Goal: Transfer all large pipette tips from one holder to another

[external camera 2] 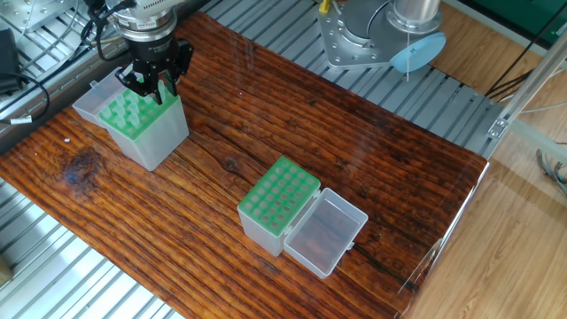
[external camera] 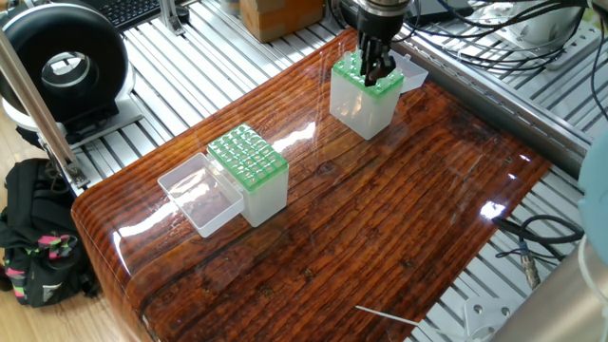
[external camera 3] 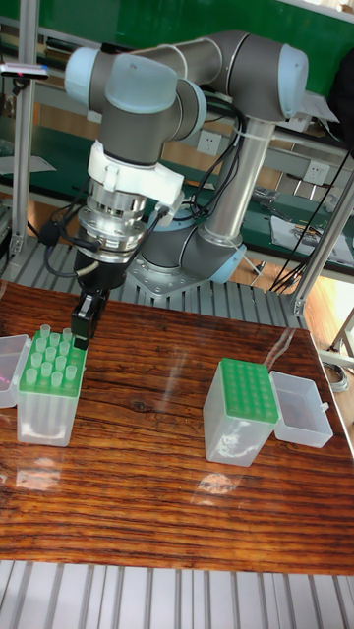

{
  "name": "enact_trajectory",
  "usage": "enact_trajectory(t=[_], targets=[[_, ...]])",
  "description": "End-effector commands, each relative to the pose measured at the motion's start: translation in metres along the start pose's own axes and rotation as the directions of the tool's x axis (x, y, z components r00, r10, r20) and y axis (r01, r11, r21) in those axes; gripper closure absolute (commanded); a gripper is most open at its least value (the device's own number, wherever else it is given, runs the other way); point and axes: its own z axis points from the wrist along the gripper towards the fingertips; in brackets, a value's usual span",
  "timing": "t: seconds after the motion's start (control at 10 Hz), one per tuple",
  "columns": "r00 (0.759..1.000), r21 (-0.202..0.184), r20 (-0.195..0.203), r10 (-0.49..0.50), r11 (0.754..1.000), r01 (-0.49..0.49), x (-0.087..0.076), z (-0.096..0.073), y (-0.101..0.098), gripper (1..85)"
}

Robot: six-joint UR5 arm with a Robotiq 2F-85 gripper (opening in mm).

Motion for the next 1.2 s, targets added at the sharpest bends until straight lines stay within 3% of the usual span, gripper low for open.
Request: enact_trajectory(t=[0.0, 0.5, 0.9, 1.1], targets=[[1.0, -0.003, 0.012, -0.014, 1.0, 0.014, 0.0001, 0.0009, 0.0016, 52.7], [0.999, 0.007, -0.004, -0.036, 0.999, 0.036, 0.0084, 0.0009, -0.0028, 53.7], [0.999, 0.001, 0.019, -0.034, 0.999, 0.034, 0.0051, 0.005, -0.0013, 54.3], [0.999, -0.001, 0.022, -0.032, 0.999, 0.032, 0.0051, 0.0054, -0.0004, 59.7]])
